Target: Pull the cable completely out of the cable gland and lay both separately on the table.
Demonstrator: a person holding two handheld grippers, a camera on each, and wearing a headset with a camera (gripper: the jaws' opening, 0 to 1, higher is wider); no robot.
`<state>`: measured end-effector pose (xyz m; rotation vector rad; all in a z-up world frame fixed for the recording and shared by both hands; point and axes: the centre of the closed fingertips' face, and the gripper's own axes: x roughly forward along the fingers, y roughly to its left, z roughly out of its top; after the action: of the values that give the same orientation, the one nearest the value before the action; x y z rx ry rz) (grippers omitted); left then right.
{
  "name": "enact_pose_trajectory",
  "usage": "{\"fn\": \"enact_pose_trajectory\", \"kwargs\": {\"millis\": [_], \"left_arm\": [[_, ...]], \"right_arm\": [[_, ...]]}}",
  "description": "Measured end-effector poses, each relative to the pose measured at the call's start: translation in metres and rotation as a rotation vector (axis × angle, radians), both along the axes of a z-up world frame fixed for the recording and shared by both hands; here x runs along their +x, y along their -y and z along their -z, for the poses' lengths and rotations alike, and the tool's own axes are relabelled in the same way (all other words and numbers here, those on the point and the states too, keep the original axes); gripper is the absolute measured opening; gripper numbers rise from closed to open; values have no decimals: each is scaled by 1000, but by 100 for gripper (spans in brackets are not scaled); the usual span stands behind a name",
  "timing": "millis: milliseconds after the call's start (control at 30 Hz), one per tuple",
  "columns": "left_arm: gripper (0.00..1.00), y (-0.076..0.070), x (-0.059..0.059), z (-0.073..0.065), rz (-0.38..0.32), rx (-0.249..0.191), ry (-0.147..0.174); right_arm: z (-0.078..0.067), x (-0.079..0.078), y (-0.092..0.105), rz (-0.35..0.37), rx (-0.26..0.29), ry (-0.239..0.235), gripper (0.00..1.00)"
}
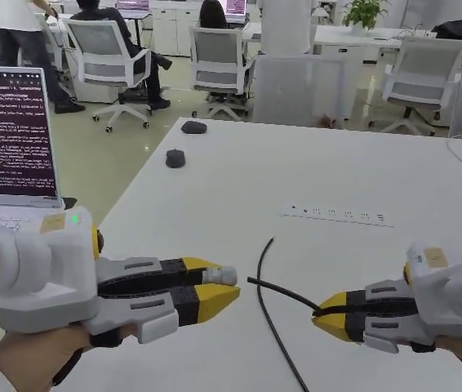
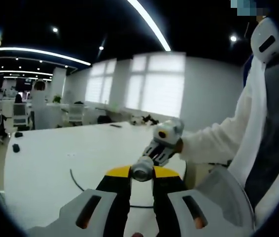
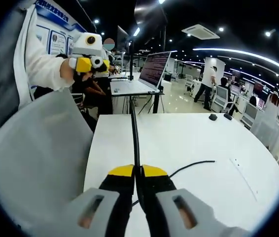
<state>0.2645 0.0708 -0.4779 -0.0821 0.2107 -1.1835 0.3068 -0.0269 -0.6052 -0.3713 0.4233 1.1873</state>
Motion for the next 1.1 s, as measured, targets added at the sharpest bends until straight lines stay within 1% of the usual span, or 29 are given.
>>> {"fn": "enact_pose_trajectory", "kwargs": {"millis": [100,133,267,400,500,600,800,833,900,1000,1100], "left_arm": [[16,0,0,2,-2,6,-6],[16,-1,0,4,-4,9,-11],[16,-1,2,8,-13,15,-27],[16,-1,3,14,-11,28,-39],[16,-1,5,18,-15,29,-51],[16,0,6,22,-17,30,-62],[16,1,6,29,-22,37,-84],[16,1,6,29,-23,37,-86],[16,1,6,31,-27,37,-91],[16,0,8,32,-32,39,-95],[16,-1,10,32,-37,36,-98]], "right_arm": [[16,7,-2,8,-25,-19,3],[25,10,-2,15,-45,-27,4],[49,19,-3,25,-89,-41,4],[66,25,-4,37,-96,-70,4],[83,29,-3,56,-122,-91,5],[96,32,-3,79,-139,-95,5],[119,27,-6,84,-153,-145,6],[120,26,-6,84,-154,-148,6],[126,23,-7,85,-155,-170,7],[138,21,-5,102,-167,-187,7],[143,18,-4,107,-172,-199,8]]}}
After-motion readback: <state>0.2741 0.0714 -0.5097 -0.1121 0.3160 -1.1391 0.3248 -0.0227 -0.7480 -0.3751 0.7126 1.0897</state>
